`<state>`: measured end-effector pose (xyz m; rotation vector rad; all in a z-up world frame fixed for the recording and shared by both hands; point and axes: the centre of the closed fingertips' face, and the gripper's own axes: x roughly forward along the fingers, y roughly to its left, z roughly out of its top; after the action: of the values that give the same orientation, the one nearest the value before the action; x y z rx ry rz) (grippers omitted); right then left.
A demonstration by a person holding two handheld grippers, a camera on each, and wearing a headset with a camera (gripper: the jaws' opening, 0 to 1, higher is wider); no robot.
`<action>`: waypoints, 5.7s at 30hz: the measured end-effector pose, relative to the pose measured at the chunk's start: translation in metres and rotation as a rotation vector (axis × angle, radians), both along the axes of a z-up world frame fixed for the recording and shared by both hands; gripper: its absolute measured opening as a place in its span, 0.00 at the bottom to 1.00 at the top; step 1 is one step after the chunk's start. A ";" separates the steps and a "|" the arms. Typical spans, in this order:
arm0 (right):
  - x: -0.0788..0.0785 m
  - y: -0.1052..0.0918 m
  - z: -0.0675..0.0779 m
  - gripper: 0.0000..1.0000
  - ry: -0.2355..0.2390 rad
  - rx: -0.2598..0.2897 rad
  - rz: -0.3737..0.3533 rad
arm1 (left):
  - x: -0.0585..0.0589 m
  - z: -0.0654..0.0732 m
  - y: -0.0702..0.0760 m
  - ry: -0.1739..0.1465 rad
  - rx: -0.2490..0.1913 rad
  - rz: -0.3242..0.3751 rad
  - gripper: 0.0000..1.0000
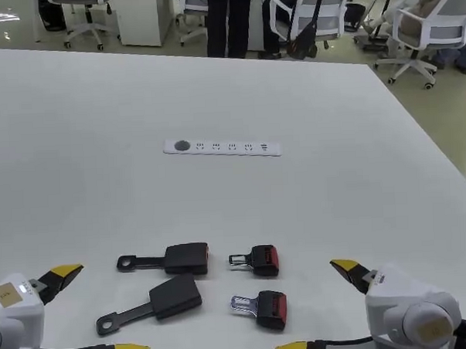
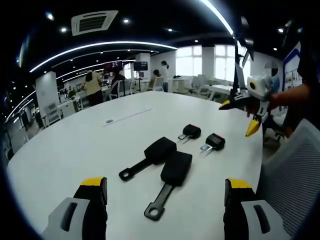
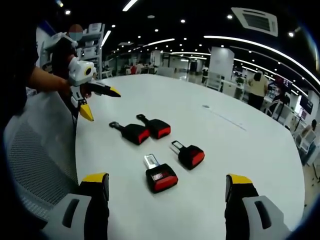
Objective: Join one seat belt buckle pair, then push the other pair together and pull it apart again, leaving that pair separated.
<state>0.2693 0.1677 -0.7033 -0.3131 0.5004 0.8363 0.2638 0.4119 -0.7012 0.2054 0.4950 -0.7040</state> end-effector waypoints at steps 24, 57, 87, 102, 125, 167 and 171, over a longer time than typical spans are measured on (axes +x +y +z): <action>0.000 -0.001 -0.003 0.98 0.004 -0.019 0.016 | 0.002 -0.004 0.003 0.005 0.013 -0.012 1.00; -0.001 0.004 -0.016 0.69 0.050 -0.120 0.180 | 0.016 -0.027 -0.017 0.100 0.148 -0.197 0.77; 0.009 0.022 -0.051 0.38 0.124 -0.265 0.371 | 0.034 -0.059 -0.054 0.269 0.300 -0.387 0.48; 0.012 0.025 -0.070 0.32 0.151 -0.335 0.449 | 0.036 -0.069 -0.055 0.282 0.353 -0.458 0.37; 0.015 0.029 -0.073 0.31 0.140 -0.392 0.546 | 0.034 -0.079 -0.052 0.274 0.418 -0.607 0.33; 0.024 0.078 -0.072 0.30 0.144 -0.398 0.645 | 0.027 -0.077 -0.057 0.285 0.509 -0.774 0.33; 0.025 0.079 -0.073 0.30 0.144 -0.408 0.651 | 0.027 -0.078 -0.055 0.287 0.511 -0.774 0.33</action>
<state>0.2946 0.2463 -0.7761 -0.8231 0.7200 1.3939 0.2912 0.3565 -0.7787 0.8103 0.8832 -1.3643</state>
